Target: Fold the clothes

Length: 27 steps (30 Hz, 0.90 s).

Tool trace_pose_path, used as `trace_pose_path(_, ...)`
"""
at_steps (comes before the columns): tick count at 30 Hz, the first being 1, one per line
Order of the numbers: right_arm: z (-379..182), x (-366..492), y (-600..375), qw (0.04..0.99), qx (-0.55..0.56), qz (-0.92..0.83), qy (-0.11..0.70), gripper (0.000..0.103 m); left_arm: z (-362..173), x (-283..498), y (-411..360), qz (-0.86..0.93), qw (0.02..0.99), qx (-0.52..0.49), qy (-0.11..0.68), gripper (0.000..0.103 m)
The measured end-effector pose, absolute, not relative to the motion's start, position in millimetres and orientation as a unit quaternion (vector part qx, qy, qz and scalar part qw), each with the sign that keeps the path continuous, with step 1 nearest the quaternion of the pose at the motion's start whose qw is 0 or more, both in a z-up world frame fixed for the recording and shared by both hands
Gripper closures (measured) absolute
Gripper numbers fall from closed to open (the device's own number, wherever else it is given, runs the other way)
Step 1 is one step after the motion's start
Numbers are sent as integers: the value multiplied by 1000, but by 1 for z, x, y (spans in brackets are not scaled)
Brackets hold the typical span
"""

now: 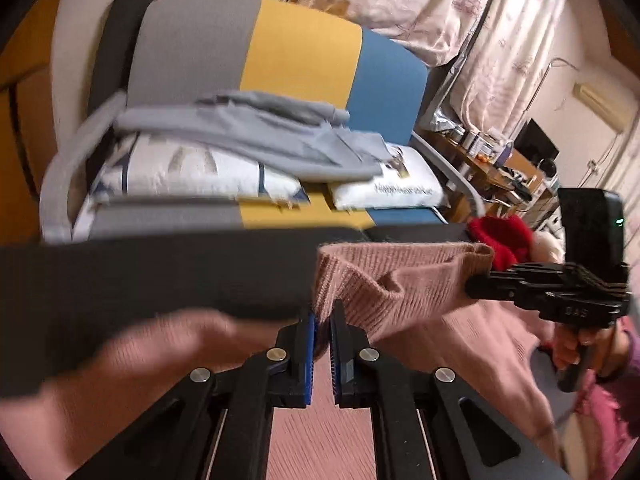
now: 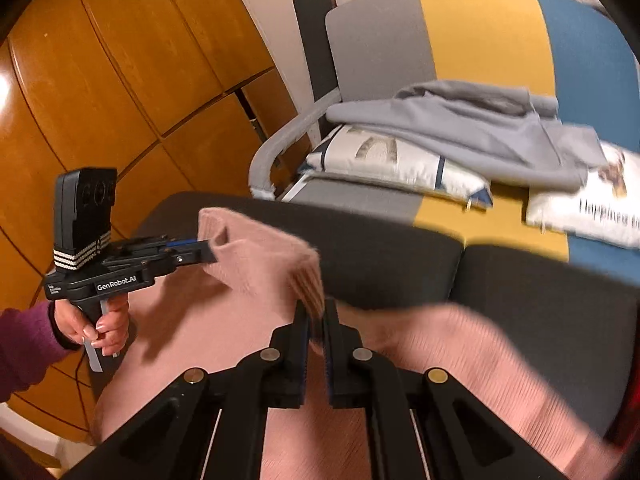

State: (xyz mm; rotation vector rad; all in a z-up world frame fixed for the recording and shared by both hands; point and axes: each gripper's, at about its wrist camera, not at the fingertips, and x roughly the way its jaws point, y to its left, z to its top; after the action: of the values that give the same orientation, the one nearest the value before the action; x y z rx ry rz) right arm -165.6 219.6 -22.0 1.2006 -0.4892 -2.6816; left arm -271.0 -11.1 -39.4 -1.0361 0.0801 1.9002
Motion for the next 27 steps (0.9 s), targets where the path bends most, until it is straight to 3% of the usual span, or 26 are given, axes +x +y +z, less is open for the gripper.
trace_pose_path(4, -55, -139, 206, 76, 437, -878, -181, 98, -70, -236, -30, 764, 457, -454, 41, 96)
trace_pose_path(9, -83, -113, 207, 29, 478, -849, -225, 79, -97, -218, -51, 751, 433, -498, 32, 95)
trace_pose_path(12, -77, -89, 227, 2, 450, -845, -290, 79, -92, -219, -74, 758, 414, -505, -11, 89)
trace_pose_path(16, -60, -83, 229, -8, 411, -864, -291, 79, -70, -220, -74, 787, 396, -472, -13, 85)
trace_pose_path(20, -73, -116, 226, -56, 447, -849, -278, 79, -62, -223, -33, 798, 390, -459, 27, 67)
trace_pose_path(25, -101, -153, 244, -86, 447, -821, -345, 79, -82, -235, 10, 797, 375, -471, 48, 66)
trace_pose_path(26, -103, -157, 247, -82, 438, -824, -349, 80, -85, -236, 14, 799, 373, -469, 50, 66)
trace_pose_path(27, -104, -162, 250, -79, 428, -829, -351, 96, -86, -238, 18, 803, 370, -464, 56, 66)
